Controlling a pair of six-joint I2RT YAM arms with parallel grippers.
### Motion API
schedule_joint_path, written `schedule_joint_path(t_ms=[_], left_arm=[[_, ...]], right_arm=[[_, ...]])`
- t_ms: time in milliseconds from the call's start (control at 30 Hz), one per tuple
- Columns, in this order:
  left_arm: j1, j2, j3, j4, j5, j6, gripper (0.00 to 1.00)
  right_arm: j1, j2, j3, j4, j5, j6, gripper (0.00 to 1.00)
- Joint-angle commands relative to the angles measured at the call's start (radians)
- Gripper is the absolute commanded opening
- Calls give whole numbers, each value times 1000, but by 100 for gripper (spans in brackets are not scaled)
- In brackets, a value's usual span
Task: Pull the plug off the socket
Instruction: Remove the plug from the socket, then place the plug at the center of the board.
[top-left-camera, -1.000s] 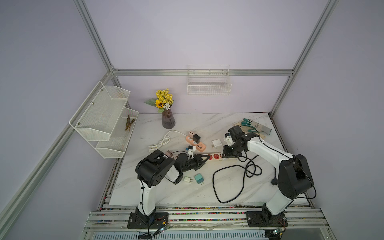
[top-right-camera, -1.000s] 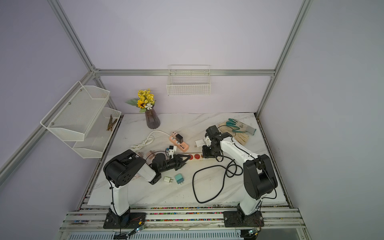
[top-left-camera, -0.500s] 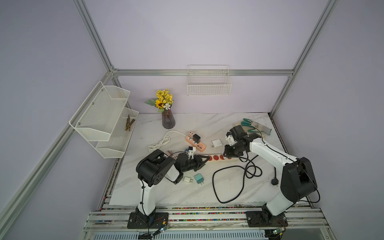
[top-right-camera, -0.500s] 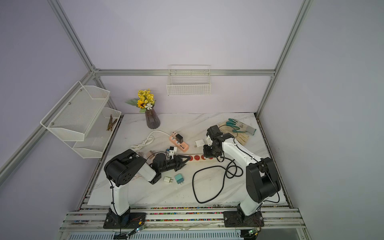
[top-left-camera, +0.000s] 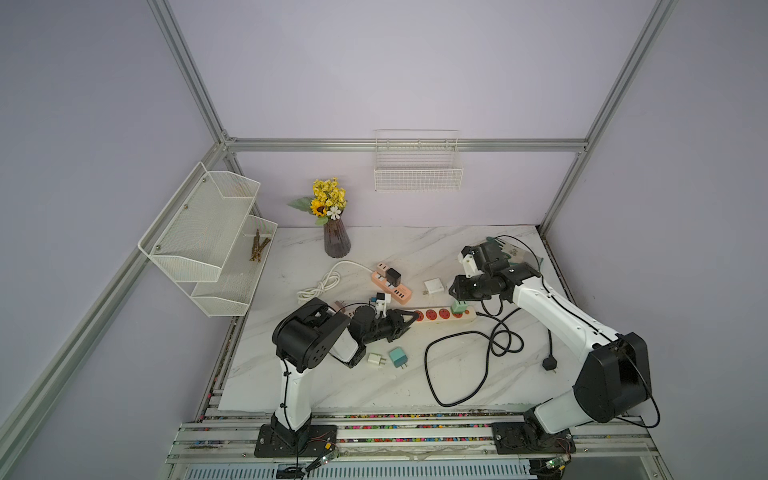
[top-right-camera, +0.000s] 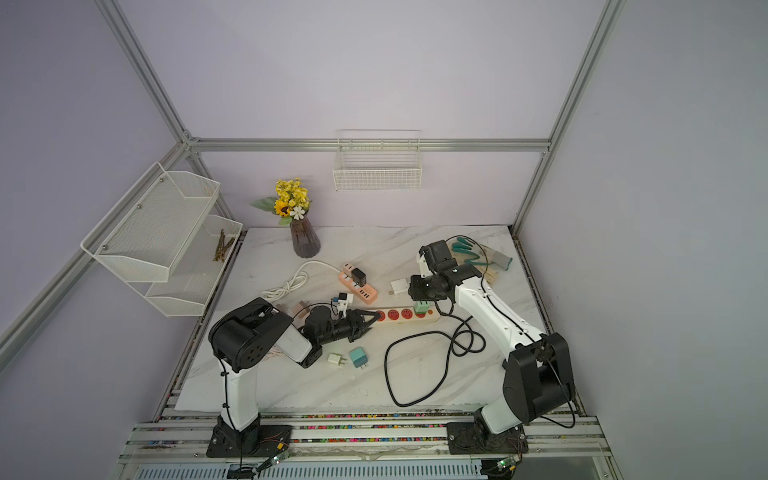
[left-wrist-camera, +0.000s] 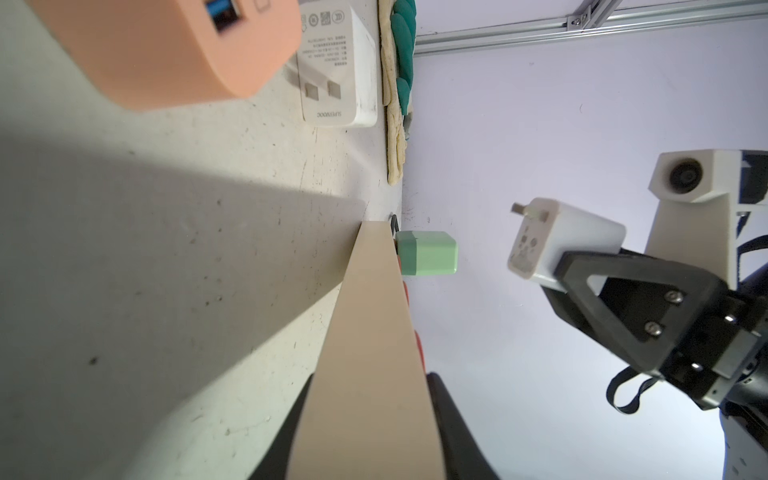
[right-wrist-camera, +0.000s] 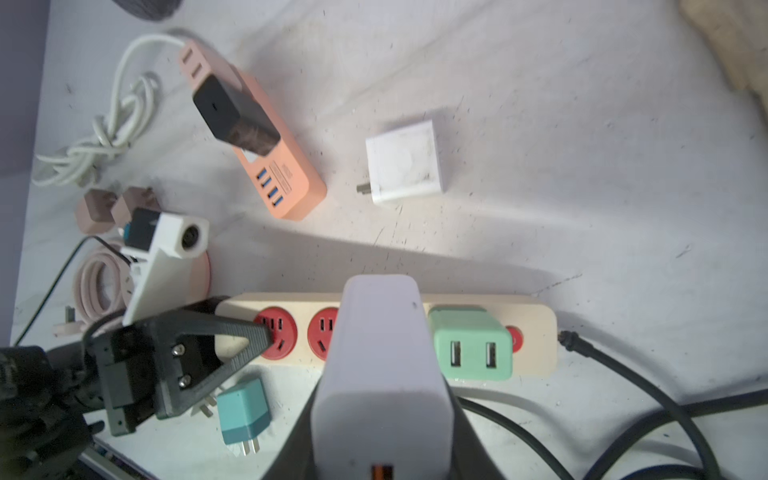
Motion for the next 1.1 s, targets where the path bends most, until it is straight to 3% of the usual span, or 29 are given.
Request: schedule_joint_path(t_ms=[0,233,500,833,1067], left_arm=[[17,57,-56,-363,-85,95,0],[14,20,-47,-380,-67,123,0],[8,-1,-22,-426,-55,144,0],[-1,-16,10,-474,-47,166,0],[-2,-22,21,-488,-44,174,0]], right_arm=[[-46,57,47,99,30,60,0],[-137,241,140,129,-57,101,1],[-195,362,106,182,-141,130,25],[-281,362,47,165,-59,166,50],[-291,261,43,97,-38,104,58]])
